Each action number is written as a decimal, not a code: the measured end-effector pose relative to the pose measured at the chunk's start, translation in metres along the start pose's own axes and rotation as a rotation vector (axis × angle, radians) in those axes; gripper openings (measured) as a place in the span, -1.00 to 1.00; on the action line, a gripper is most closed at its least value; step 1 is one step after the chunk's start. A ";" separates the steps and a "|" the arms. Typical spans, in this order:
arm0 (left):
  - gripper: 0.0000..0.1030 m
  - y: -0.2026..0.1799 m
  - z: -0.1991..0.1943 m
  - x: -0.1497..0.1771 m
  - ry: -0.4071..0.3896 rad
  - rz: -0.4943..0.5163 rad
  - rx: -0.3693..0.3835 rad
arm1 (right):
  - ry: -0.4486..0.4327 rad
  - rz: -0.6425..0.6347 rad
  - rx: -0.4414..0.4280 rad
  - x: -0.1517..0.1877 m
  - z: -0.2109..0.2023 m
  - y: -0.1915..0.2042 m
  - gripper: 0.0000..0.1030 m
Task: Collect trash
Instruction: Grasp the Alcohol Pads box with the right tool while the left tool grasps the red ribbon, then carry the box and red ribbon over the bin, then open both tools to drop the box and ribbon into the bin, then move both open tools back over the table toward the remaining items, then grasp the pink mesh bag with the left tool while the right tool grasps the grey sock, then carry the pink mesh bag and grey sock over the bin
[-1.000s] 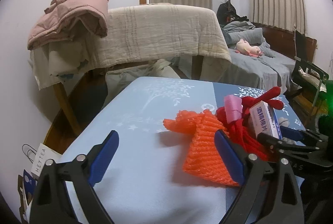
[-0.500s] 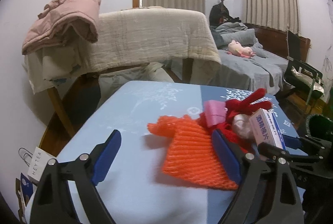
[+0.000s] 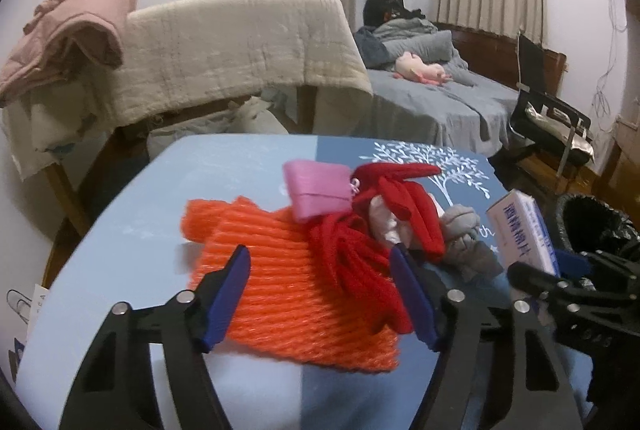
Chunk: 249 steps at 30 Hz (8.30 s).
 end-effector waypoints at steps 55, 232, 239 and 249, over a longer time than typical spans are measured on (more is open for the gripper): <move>-0.89 -0.109 -0.084 -0.050 -0.125 0.051 0.253 | -0.163 0.021 0.078 -0.033 -0.114 -0.058 0.08; -0.84 -0.008 0.007 -0.025 0.007 -0.010 0.101 | 0.021 -0.050 -0.050 -0.025 0.033 0.001 -0.23; -0.84 -0.031 -0.008 -0.032 -0.011 0.010 0.138 | -0.038 -0.020 -0.029 -0.039 -0.002 -0.013 -0.23; -0.84 -0.068 -0.029 -0.040 -0.031 0.036 0.191 | -0.117 -0.004 -0.001 -0.055 -0.055 -0.032 -0.23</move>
Point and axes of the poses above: each gripper's, at about its wrist camera, not at the fingertips, and z roughly the way its jaws point, y to its left, x to its underside, the point moved 6 cm from there along z, roughly the way its jaws point, and after that the axes turned 9 degrees about -y, right-handed, at the moved point
